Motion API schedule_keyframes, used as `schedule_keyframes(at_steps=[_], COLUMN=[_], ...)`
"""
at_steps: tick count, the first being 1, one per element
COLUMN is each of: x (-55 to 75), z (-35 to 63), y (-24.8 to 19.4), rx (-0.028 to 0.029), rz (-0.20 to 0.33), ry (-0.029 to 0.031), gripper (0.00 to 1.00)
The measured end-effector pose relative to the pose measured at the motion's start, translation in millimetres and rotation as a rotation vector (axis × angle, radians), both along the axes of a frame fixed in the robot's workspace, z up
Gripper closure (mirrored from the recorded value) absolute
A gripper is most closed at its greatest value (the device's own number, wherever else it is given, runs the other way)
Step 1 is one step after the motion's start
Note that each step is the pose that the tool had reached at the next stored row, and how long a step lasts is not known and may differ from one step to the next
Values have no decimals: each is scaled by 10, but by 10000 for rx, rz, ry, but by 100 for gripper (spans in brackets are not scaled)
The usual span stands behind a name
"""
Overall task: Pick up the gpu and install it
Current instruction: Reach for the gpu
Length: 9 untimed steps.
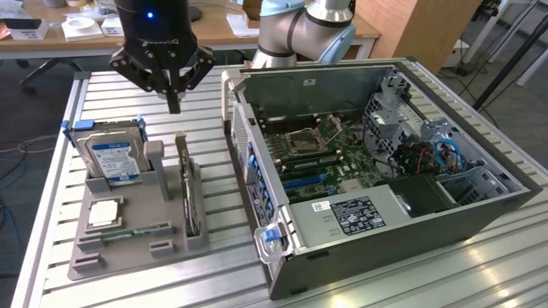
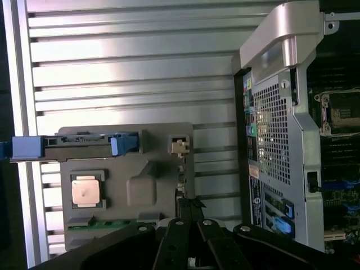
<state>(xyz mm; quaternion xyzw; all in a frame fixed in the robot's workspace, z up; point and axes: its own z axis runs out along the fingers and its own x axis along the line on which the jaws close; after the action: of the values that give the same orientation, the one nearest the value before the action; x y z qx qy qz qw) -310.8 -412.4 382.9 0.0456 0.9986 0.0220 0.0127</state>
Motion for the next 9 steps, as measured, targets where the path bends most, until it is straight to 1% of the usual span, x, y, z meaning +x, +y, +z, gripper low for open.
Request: schedule_keyframes(at_steps=[2,9], x=[-8,-40], z=[0,-2], y=[-37,-146], rx=[0,0], rz=[-1,-1], ry=[1,1], gripper=[90,90])
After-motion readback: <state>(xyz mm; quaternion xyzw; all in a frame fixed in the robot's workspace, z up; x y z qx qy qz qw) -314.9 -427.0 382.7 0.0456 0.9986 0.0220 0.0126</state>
